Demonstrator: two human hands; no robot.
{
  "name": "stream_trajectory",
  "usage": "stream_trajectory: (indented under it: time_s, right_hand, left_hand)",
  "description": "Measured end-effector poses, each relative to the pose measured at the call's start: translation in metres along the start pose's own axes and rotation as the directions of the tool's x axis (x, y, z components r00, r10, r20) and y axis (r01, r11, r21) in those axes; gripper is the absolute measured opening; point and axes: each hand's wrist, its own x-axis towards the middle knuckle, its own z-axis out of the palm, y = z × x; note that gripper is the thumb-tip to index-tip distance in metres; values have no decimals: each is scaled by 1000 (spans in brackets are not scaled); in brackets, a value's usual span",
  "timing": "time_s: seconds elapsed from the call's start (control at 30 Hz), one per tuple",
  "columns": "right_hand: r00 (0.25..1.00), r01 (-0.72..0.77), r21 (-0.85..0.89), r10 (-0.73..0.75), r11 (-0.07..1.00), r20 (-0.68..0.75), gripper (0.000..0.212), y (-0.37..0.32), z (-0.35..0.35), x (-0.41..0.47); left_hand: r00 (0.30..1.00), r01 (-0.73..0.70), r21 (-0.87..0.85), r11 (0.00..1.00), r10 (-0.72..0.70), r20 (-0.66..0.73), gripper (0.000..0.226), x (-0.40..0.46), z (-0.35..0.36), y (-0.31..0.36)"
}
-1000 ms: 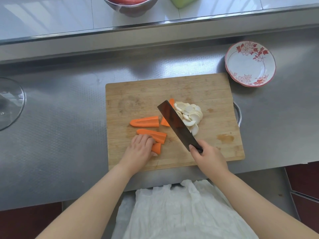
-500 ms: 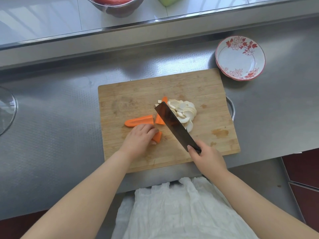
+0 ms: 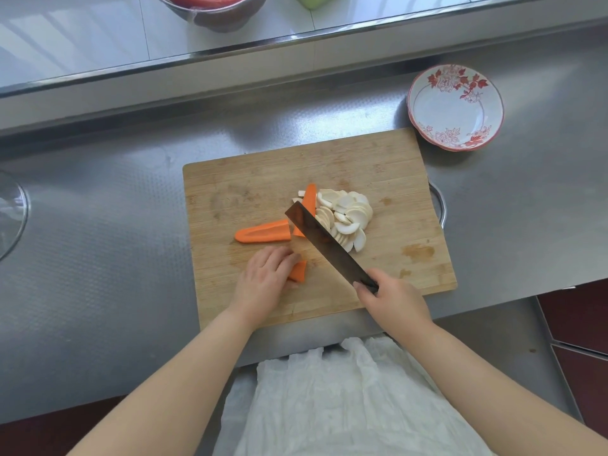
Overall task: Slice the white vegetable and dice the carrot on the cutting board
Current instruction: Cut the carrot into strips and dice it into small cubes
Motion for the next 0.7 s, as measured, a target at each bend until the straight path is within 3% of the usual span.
stream_trajectory:
  time_s: [0.17, 0.47, 0.7]
  right_hand:
    - [999, 37, -170, -31, 985, 37, 17, -4, -2, 6]
    - [973, 230, -428, -194, 874, 127, 31, -31, -15, 22]
    - [937, 348, -520, -282, 780, 205, 31, -46, -17, 30]
  left_hand:
    - [953, 40, -85, 996, -63, -296, 20, -16, 12, 19]
    - [903, 191, -180, 965, -244, -355, 7, -15, 37, 27]
    - [880, 245, -152, 957, -286, -379, 13, -17, 43, 24]
